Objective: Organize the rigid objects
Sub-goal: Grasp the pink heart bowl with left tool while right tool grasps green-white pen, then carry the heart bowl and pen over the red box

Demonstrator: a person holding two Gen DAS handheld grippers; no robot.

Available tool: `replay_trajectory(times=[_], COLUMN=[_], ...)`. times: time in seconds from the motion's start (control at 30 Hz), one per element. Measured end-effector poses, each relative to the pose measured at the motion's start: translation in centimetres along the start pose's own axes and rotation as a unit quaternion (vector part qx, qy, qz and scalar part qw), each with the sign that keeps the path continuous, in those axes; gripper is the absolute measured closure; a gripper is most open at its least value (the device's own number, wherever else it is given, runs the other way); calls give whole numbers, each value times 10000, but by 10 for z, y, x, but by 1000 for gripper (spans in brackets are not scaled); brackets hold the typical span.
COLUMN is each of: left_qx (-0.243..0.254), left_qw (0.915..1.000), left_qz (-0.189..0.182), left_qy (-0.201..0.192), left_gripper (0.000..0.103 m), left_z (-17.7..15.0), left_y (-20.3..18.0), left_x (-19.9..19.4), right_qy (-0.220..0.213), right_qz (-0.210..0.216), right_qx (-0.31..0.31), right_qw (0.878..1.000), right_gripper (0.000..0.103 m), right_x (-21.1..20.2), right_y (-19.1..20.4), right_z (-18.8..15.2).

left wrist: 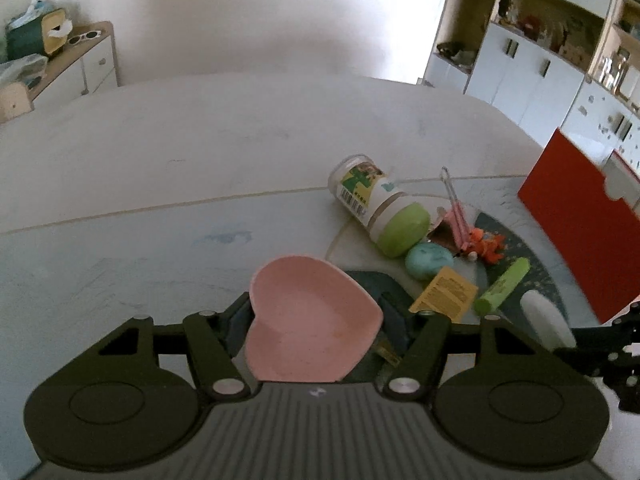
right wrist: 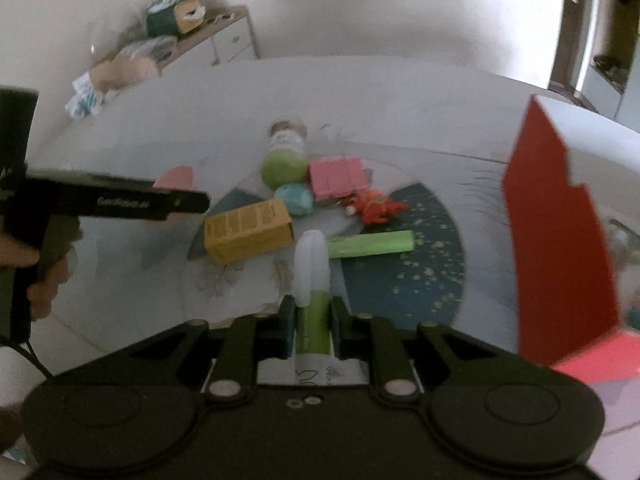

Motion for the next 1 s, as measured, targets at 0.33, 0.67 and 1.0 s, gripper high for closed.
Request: replay_trajectory(times=[0.33,0.67,1.0], left_qx=[90,282,487], left_qw=[9996,9981,9950], left_qz=[-272,-519,-812], left_qy=[-78,-165,-330], left_gripper=[37,37,37], left_z=[16,36,58], left_y=[-40,-100,-173], left_x=[-39,-57,-50], right_qy=[-323,-621,-805], right_qz=[51,-51,-136], right_qx=[640,982,1127], right_qw=[9974,9932,9903], right_gripper=[87,87,87], right_x=[-51,-80,-94], right_y=[-36,-86,-143], right_z=[16,28,33])
Point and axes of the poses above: each gripper's, at about its wrist camera, not at the fingertips, and x roughly the way its jaws point, y to its left, z to its top, the point moved 6 cm from there along x, roughly the way its jaws point, and after that the axes turned 13 degrees about -z, right-handed, at the moved point
